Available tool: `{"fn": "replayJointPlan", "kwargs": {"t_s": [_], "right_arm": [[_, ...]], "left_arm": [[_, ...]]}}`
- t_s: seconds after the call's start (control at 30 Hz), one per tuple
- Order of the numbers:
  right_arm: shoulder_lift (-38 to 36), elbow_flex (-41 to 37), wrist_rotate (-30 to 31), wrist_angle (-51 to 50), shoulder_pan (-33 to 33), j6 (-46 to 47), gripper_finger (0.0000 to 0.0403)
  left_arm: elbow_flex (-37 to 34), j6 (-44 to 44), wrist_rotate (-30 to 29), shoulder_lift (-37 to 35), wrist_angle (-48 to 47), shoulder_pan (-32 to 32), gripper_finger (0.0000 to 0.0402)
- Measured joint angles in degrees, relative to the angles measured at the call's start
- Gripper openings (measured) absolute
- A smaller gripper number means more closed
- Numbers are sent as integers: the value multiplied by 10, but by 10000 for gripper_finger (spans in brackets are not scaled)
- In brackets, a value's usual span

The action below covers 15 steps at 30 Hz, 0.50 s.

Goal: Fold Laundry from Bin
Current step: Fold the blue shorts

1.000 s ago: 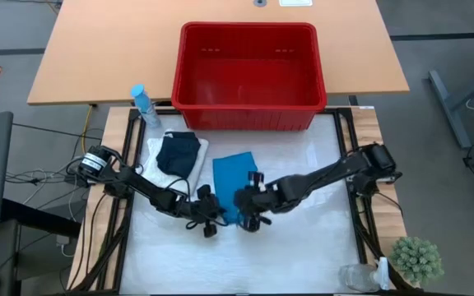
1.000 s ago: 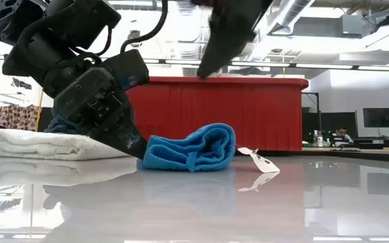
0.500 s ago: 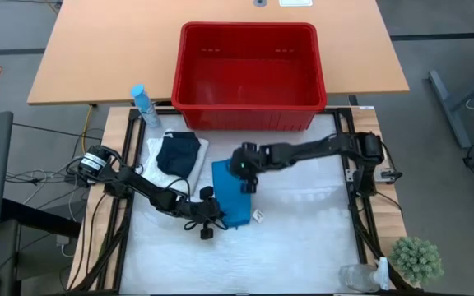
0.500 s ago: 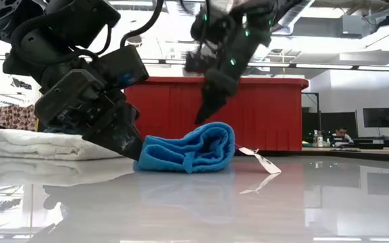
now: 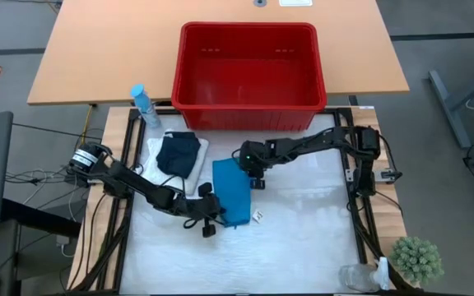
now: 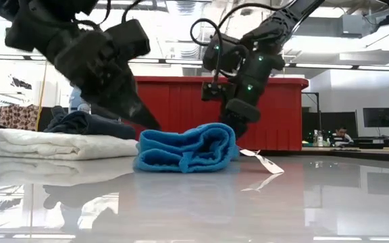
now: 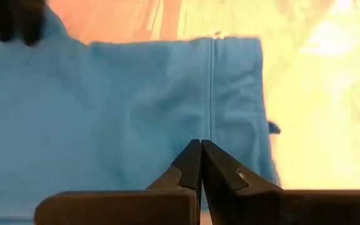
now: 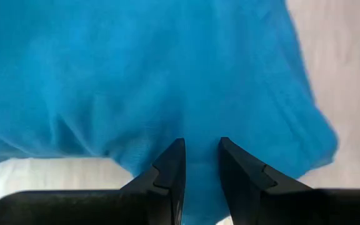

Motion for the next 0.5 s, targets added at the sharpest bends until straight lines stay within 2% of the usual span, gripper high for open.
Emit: {"fn": "replayJointPlan", "kwargs": {"t_s": [0.13, 0.27, 0.5], "right_arm": [[0, -22, 0, 1, 1, 39, 118], [-1, -32, 5, 4, 11, 60, 118], [-2, -37, 5, 5, 37, 65, 118]], "left_arm": [[0, -4, -8, -45, -36, 0, 0], [0, 10, -56, -72, -64, 0, 0], [-4, 93, -68, -24, -53, 10, 0]]}}
